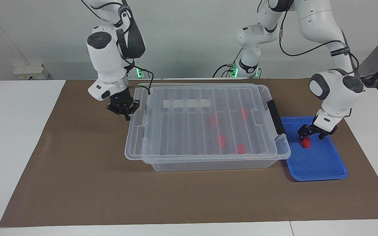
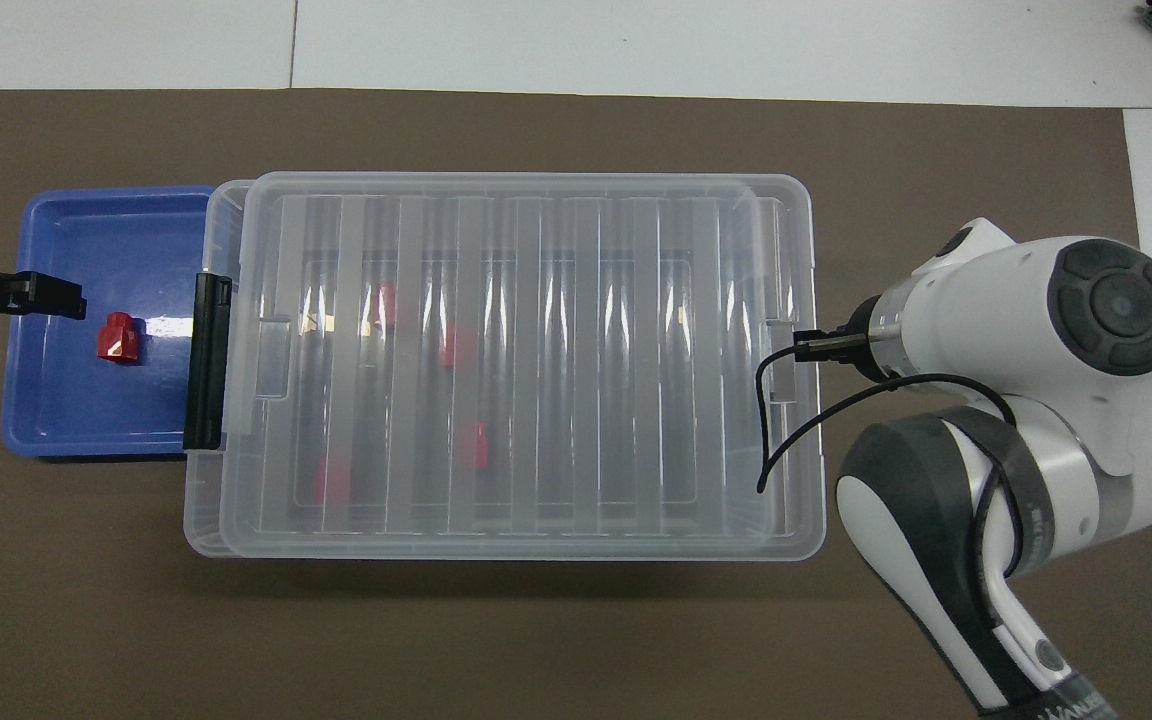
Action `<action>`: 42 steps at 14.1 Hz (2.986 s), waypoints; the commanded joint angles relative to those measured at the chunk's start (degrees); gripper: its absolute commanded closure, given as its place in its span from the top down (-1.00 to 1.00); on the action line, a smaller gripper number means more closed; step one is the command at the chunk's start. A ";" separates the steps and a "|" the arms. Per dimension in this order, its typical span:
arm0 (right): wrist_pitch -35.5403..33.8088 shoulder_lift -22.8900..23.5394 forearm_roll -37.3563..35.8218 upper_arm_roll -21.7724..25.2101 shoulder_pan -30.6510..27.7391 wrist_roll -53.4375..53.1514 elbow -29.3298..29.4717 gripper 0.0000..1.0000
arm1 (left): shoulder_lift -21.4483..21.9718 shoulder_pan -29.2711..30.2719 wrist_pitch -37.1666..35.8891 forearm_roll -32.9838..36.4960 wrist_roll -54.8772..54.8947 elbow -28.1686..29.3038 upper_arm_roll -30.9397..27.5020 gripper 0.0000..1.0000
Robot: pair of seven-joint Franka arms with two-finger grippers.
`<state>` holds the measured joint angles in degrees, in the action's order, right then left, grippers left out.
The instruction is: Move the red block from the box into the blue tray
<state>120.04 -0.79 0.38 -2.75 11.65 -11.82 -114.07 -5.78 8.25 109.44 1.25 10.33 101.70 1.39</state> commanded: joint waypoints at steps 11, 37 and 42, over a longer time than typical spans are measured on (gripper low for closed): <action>-2.25 -3.07 1.20 0.46 -0.05 -2.32 -0.37 -0.62 | 5.16 -3.50 -24.12 -1.34 -6.98 -13.23 5.29 1.00; -32.85 0.17 -0.29 -0.24 -12.10 -2.25 26.09 1.00 | 6.05 -4.12 -24.45 -1.25 -6.81 -11.88 4.94 1.00; -32.94 -0.09 -1.26 -0.33 -12.00 0.12 25.39 1.00 | 6.05 -4.12 -24.45 -1.25 -6.81 -11.88 4.76 1.00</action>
<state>88.14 -1.15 -0.02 -2.74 -0.15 -14.15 -89.23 -0.90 4.06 84.81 0.53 3.87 88.75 6.47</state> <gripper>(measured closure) 0.000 0.000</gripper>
